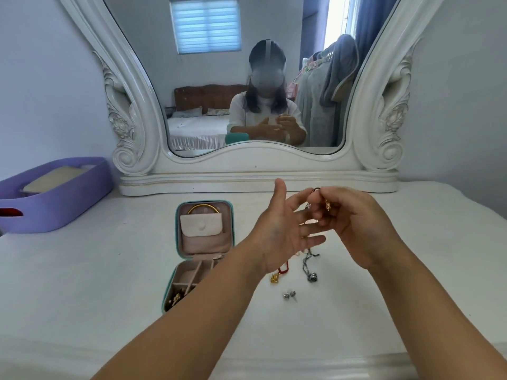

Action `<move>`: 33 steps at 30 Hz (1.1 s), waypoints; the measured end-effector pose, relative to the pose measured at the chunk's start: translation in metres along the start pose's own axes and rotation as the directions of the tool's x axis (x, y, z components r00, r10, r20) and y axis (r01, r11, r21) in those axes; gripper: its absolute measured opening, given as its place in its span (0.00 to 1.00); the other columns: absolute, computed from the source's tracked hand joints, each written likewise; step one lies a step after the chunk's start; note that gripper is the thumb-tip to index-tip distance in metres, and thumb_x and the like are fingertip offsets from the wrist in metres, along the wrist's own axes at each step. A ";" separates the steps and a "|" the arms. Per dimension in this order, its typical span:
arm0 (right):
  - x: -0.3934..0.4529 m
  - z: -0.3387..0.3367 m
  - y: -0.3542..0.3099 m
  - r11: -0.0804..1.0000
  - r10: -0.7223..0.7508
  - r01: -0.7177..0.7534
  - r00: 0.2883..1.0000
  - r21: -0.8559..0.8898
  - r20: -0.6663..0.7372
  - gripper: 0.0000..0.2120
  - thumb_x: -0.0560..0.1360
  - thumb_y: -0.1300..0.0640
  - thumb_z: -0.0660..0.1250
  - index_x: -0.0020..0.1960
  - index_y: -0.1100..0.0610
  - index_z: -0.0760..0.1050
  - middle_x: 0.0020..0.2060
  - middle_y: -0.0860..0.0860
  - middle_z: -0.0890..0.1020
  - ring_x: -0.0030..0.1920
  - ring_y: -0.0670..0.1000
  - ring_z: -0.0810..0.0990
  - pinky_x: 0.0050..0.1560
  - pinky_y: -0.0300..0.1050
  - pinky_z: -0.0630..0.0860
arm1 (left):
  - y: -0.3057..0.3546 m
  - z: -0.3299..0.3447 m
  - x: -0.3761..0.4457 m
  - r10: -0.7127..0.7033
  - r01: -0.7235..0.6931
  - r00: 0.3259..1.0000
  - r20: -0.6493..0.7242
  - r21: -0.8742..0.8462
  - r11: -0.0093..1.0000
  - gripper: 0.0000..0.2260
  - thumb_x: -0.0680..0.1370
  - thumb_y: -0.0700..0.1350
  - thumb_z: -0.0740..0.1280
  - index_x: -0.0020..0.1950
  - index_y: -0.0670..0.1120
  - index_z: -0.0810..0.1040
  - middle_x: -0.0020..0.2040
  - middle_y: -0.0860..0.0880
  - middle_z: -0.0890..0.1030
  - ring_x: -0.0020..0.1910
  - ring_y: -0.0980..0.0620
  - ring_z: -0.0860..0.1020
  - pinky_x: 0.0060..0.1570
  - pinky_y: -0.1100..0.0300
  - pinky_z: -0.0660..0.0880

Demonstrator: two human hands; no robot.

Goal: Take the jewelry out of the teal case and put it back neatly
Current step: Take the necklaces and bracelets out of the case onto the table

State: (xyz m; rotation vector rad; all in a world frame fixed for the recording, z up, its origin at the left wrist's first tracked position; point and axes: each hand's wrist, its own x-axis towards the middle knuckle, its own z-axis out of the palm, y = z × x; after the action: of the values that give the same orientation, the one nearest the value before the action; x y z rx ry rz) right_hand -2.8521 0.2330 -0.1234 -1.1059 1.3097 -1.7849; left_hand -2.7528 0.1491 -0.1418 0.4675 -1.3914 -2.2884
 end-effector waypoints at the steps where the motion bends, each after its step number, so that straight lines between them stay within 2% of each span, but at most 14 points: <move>1: -0.003 -0.007 0.002 0.999 0.006 -0.006 1.000 -0.050 -0.013 0.13 0.74 0.61 0.60 0.36 0.61 0.80 0.28 0.50 0.77 0.31 0.48 0.72 0.36 0.42 0.69 | -0.001 0.003 0.007 -0.002 0.002 1.000 -0.022 -0.014 1.000 0.31 0.77 0.65 0.45 0.64 0.45 0.73 0.45 0.46 0.81 0.46 0.47 0.80 0.55 0.50 0.74; 3: -0.010 -0.022 0.007 0.989 0.033 -0.041 0.998 -0.141 -0.058 0.12 0.74 0.61 0.62 0.37 0.60 0.82 0.27 0.49 0.77 0.30 0.47 0.71 0.35 0.40 0.67 | -0.003 0.009 0.019 0.022 -0.020 0.996 -0.082 0.023 1.000 0.24 0.80 0.58 0.51 0.57 0.42 0.77 0.48 0.46 0.82 0.47 0.47 0.80 0.59 0.49 0.73; 6: -0.021 -0.045 0.019 0.946 0.143 -0.173 0.982 -0.275 -0.124 0.07 0.72 0.61 0.67 0.40 0.59 0.84 0.27 0.48 0.75 0.30 0.47 0.68 0.34 0.39 0.66 | -0.008 0.014 0.035 0.142 -0.062 0.970 -0.200 0.360 0.931 0.10 0.78 0.44 0.60 0.54 0.44 0.78 0.54 0.45 0.82 0.47 0.49 0.79 0.54 0.56 0.74; 8: -0.029 -0.058 0.032 0.896 0.214 -0.258 0.964 -0.362 -0.157 0.04 0.70 0.60 0.70 0.42 0.56 0.83 0.28 0.47 0.77 0.30 0.45 0.71 0.35 0.37 0.67 | -0.013 0.017 0.046 0.217 -0.066 0.957 -0.192 0.583 0.810 0.10 0.77 0.41 0.63 0.56 0.45 0.79 0.55 0.46 0.82 0.46 0.52 0.78 0.45 0.65 0.73; 10: -0.034 -0.064 0.044 0.827 0.229 -0.297 0.953 -0.477 -0.197 0.04 0.69 0.58 0.71 0.44 0.53 0.80 0.29 0.47 0.78 0.28 0.42 0.73 0.33 0.36 0.67 | -0.020 0.018 0.055 0.268 -0.059 0.951 -0.153 0.763 0.644 0.10 0.76 0.42 0.64 0.56 0.46 0.79 0.56 0.47 0.82 0.47 0.53 0.78 0.41 0.67 0.74; 12: -0.039 -0.066 0.052 0.752 0.182 -0.273 0.961 -0.600 -0.210 0.06 0.68 0.56 0.71 0.43 0.52 0.75 0.29 0.47 0.76 0.27 0.42 0.72 0.30 0.35 0.66 | -0.029 0.019 0.063 0.261 -0.020 0.961 -0.095 0.914 0.405 0.11 0.77 0.43 0.63 0.58 0.47 0.79 0.59 0.49 0.80 0.55 0.52 0.77 0.51 0.62 0.74; 14: -0.043 -0.065 0.058 0.717 0.130 -0.220 0.974 -0.661 -0.183 0.06 0.67 0.56 0.71 0.40 0.52 0.73 0.28 0.46 0.74 0.28 0.43 0.70 0.30 0.36 0.66 | -0.039 0.015 0.067 0.231 0.012 0.970 -0.077 0.963 0.270 0.13 0.77 0.44 0.63 0.60 0.49 0.78 0.63 0.50 0.77 0.62 0.52 0.73 0.62 0.58 0.69; 16: -0.045 -0.063 0.061 0.703 0.104 -0.186 0.982 -0.686 -0.160 0.06 0.68 0.55 0.70 0.38 0.52 0.73 0.27 0.46 0.73 0.29 0.44 0.70 0.33 0.39 0.67 | -0.046 0.010 0.069 0.188 0.034 0.980 -0.070 0.982 0.187 0.13 0.76 0.45 0.63 0.61 0.50 0.77 0.65 0.51 0.76 0.65 0.51 0.72 0.65 0.56 0.68; 19: -0.045 -0.062 0.063 0.645 0.095 -0.178 0.984 -0.743 -0.153 0.05 0.68 0.53 0.69 0.37 0.49 0.73 0.28 0.46 0.74 0.31 0.45 0.71 0.35 0.41 0.69 | -0.049 0.006 0.070 0.116 0.049 0.992 -0.050 0.999 0.017 0.13 0.76 0.46 0.63 0.60 0.51 0.77 0.63 0.51 0.77 0.62 0.50 0.74 0.63 0.55 0.69; 22: -0.046 -0.060 0.063 0.602 0.063 -0.154 0.987 -0.784 -0.146 0.06 0.69 0.50 0.69 0.38 0.51 0.74 0.27 0.46 0.74 0.30 0.46 0.72 0.34 0.41 0.68 | -0.044 0.004 0.066 0.182 0.030 0.983 -0.028 1.000 -0.006 0.12 0.76 0.46 0.64 0.58 0.51 0.79 0.59 0.50 0.78 0.60 0.49 0.75 0.58 0.57 0.70; 26: -0.044 -0.064 0.064 0.708 -0.010 -0.181 0.964 -0.683 -0.266 0.06 0.70 0.56 0.68 0.36 0.54 0.75 0.25 0.48 0.77 0.27 0.43 0.72 0.31 0.36 0.67 | -0.021 0.001 0.050 0.315 0.034 0.947 -0.064 0.994 0.100 0.10 0.77 0.45 0.63 0.56 0.50 0.80 0.59 0.50 0.80 0.59 0.51 0.76 0.60 0.56 0.72; 28: -0.042 -0.067 0.063 0.727 -0.009 -0.210 0.949 -0.654 -0.315 0.05 0.71 0.59 0.66 0.37 0.55 0.76 0.27 0.47 0.77 0.30 0.44 0.73 0.32 0.37 0.67 | -0.006 -0.001 0.036 0.362 0.023 0.930 -0.061 0.994 0.109 0.10 0.77 0.45 0.63 0.56 0.50 0.80 0.58 0.51 0.80 0.57 0.52 0.77 0.59 0.57 0.72; 33: -0.038 -0.055 0.072 0.626 0.054 -0.213 0.971 -0.750 -0.231 0.07 0.72 0.58 0.63 0.37 0.51 0.76 0.29 0.47 0.80 0.34 0.48 0.78 0.37 0.44 0.74 | 0.026 -0.014 -0.009 0.509 0.019 0.856 -0.091 0.989 0.145 0.10 0.77 0.45 0.63 0.54 0.50 0.81 0.52 0.53 0.83 0.51 0.54 0.79 0.55 0.58 0.74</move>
State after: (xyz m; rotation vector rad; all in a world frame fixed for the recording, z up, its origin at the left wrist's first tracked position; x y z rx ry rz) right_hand -2.8833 0.2679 -0.2098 -1.2204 2.3436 -1.2095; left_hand -2.7336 0.1321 -0.1242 0.9133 -2.3171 -0.5650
